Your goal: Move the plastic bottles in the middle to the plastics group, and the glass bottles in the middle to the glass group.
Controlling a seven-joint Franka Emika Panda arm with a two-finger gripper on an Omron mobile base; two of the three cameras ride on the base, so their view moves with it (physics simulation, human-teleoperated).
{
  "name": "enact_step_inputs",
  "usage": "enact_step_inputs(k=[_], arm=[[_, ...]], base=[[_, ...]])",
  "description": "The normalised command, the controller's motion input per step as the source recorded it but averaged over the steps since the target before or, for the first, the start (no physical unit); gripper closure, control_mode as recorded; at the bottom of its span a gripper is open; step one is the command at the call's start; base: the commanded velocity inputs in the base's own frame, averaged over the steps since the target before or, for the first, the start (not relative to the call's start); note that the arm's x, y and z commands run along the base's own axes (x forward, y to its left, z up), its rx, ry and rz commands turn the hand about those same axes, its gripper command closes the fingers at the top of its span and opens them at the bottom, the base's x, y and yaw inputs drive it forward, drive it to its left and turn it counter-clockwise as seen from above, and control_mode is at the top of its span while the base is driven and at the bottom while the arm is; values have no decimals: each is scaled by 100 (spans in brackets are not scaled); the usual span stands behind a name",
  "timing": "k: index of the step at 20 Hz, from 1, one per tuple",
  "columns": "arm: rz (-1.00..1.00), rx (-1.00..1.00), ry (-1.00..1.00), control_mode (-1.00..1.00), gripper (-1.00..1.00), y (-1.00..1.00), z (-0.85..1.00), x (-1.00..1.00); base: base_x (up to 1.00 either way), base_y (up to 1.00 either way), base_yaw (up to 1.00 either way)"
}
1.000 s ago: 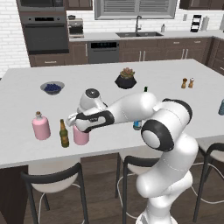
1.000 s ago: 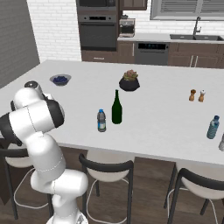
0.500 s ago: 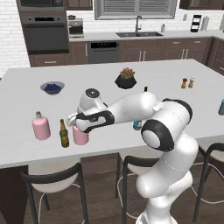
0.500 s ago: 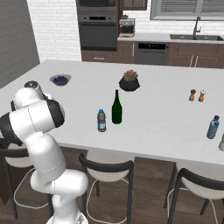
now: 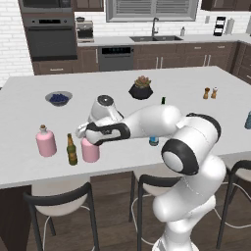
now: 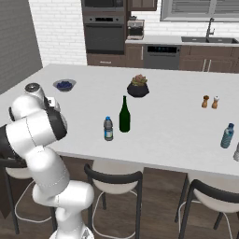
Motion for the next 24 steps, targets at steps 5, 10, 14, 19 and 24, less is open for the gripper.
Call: enact_step_inputs(k=[5, 10, 14, 19, 24], arm=[[-11, 5, 0, -100, -100, -62, 57, -37], [-14, 4, 1, -100, -100, -81, 37, -34], [-17, 0, 1, -100, -100, -92, 12, -31], [-22, 0, 0, -100, -100, -99, 8, -32], [-25, 0, 8, -100, -100, -99, 22, -2]], base=[[0, 0, 0], [0, 0, 0], [0, 0, 0], [0, 0, 0], [0, 0, 0]])
